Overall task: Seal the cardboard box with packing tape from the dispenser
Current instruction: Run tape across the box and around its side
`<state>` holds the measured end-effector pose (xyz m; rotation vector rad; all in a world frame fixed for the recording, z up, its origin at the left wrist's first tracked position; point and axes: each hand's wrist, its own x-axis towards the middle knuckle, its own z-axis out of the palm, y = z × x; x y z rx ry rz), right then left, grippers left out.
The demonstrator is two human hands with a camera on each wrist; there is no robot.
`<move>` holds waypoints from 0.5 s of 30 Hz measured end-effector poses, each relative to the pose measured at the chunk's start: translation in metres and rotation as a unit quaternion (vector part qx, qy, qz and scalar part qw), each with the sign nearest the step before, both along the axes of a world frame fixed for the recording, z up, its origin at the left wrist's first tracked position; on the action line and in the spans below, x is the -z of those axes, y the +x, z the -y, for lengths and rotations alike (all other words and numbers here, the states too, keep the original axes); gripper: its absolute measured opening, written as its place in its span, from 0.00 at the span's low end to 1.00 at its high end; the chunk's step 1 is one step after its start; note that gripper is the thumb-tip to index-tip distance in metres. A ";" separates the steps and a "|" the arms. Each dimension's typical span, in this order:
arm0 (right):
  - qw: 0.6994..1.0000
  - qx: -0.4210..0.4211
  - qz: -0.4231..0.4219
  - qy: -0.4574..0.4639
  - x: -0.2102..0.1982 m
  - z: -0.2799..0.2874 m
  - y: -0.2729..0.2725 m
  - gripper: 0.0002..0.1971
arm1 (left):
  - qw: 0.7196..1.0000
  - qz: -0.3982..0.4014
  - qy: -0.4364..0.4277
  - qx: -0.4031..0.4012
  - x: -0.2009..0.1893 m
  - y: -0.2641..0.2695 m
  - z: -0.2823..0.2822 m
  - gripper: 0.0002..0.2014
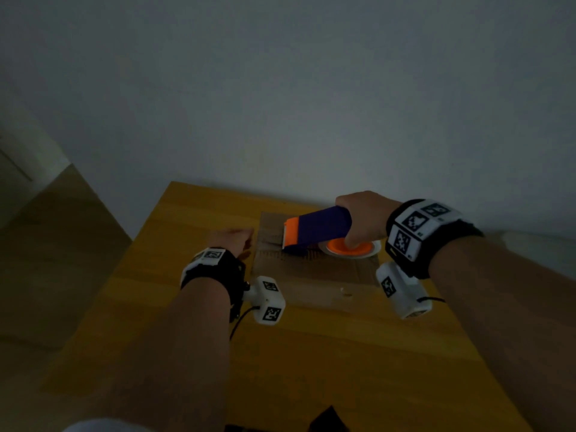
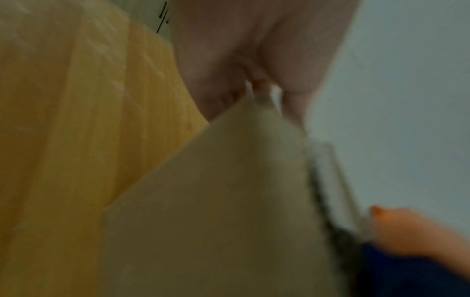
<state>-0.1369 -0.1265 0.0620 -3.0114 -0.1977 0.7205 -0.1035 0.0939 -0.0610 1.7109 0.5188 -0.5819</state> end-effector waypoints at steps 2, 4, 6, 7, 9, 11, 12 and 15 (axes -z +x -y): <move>1.000 -0.003 0.003 -0.003 0.000 0.000 -0.001 0.18 | 0.999 0.017 0.025 0.035 -0.015 0.002 0.006 0.28; 1.000 -0.002 0.004 -0.004 0.000 0.003 -0.002 0.18 | 0.998 0.021 0.045 0.043 -0.024 0.004 0.007 0.26; 1.000 0.004 0.003 0.010 -0.001 0.007 -0.003 0.20 | 0.997 0.026 0.063 0.034 -0.026 0.003 0.009 0.20; 1.000 0.008 0.002 0.027 -0.001 0.009 -0.004 0.22 | 0.996 0.035 0.080 0.030 -0.023 0.002 0.010 0.20; 0.997 0.013 0.006 0.070 -0.004 0.011 -0.007 0.31 | 0.991 0.060 0.115 0.021 -0.020 -0.003 0.015 0.20; 0.995 -0.001 0.023 0.099 -0.006 0.011 -0.010 0.36 | 0.985 0.095 0.146 0.005 -0.021 -0.009 0.020 0.20; 0.994 -0.016 0.031 0.104 -0.006 0.010 -0.011 0.37 | 0.982 0.101 0.157 0.004 -0.021 -0.011 0.022 0.19; 0.993 -0.048 0.034 0.099 -0.004 0.010 -0.012 0.36 | 0.977 0.115 0.181 -0.002 -0.025 -0.016 0.025 0.18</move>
